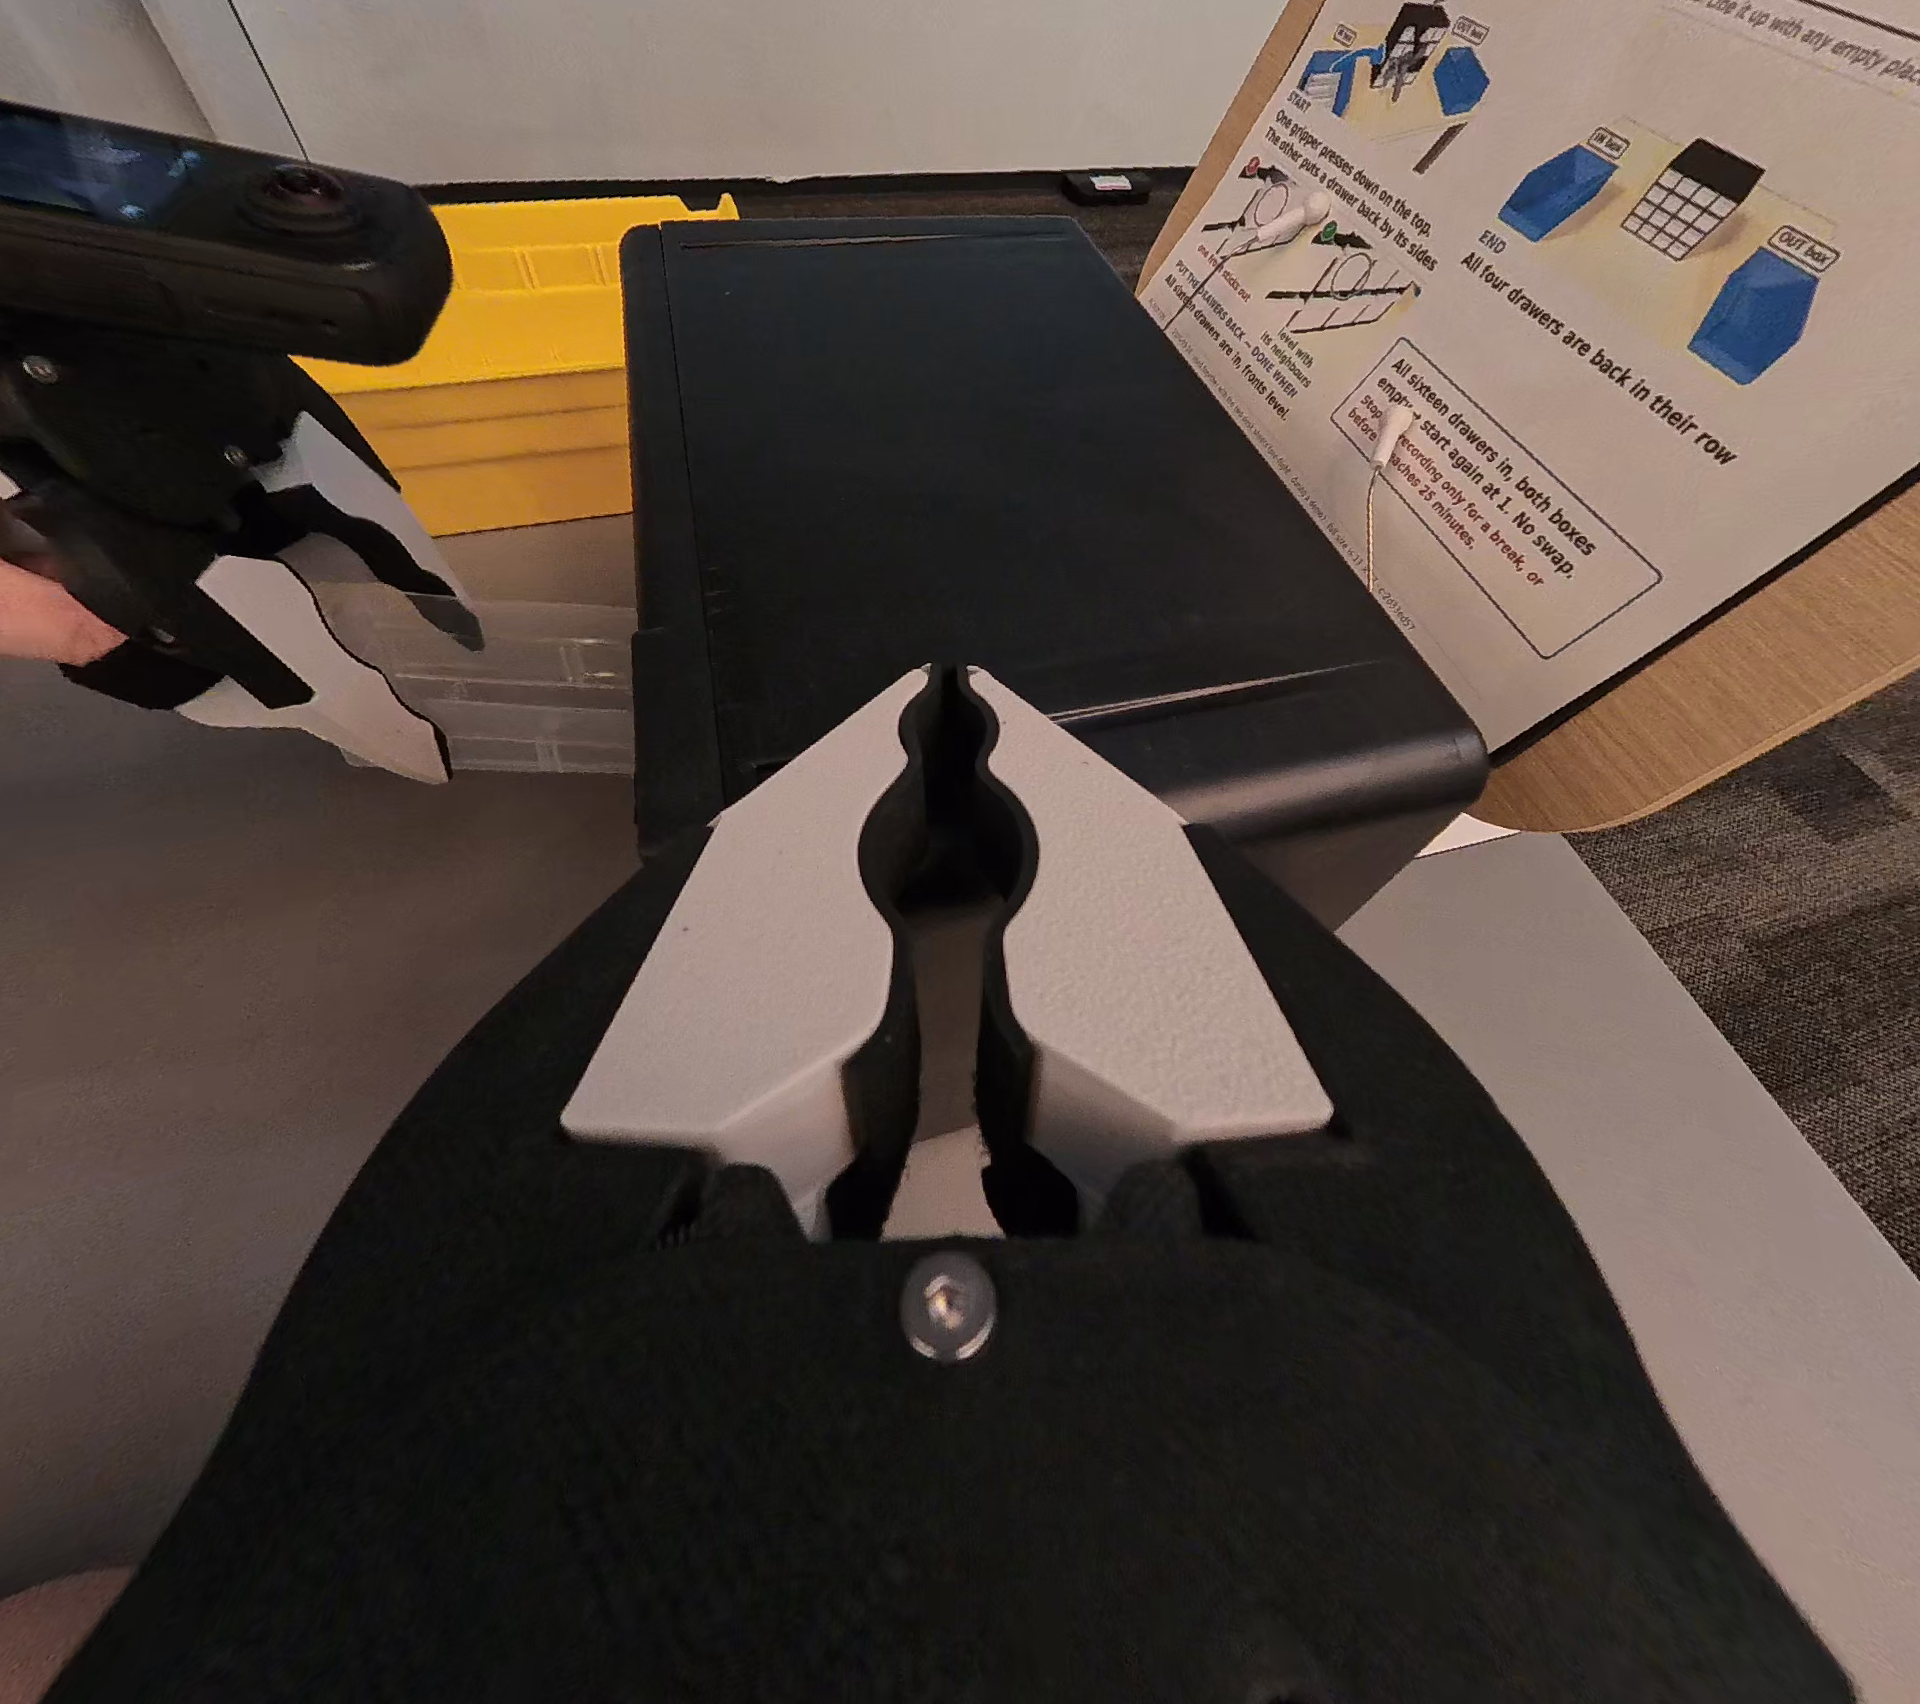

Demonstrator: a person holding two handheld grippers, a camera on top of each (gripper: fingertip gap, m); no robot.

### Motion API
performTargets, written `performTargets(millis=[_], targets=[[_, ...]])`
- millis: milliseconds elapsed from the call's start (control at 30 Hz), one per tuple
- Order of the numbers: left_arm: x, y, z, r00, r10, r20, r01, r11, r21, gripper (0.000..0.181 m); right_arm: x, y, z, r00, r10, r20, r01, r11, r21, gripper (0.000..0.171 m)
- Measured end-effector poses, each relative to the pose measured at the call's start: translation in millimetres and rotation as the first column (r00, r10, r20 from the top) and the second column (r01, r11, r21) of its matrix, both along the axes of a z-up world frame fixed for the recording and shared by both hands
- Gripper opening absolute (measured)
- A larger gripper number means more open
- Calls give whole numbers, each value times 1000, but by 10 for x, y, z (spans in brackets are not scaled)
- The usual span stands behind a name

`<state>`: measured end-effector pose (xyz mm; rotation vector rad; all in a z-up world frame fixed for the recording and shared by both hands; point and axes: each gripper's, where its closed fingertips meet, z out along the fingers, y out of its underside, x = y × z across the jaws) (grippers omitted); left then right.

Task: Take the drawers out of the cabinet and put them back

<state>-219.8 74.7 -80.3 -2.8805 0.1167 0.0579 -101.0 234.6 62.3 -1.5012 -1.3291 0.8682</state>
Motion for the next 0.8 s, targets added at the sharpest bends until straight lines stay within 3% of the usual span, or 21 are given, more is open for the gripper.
performTargets(millis=[533, 800], targets=[[24, 207, -22, 999, 31, 8, -31, 999, 39, 61, 7, -4, 1, 1000, 7, -6, -7, 1000, -3, 0], [73, 477, -145, 1000, -18, -7, 19, 988, 154, 64, 7, -5, 1, 1000, 12, -13, -12, 1000, -9, 0]])
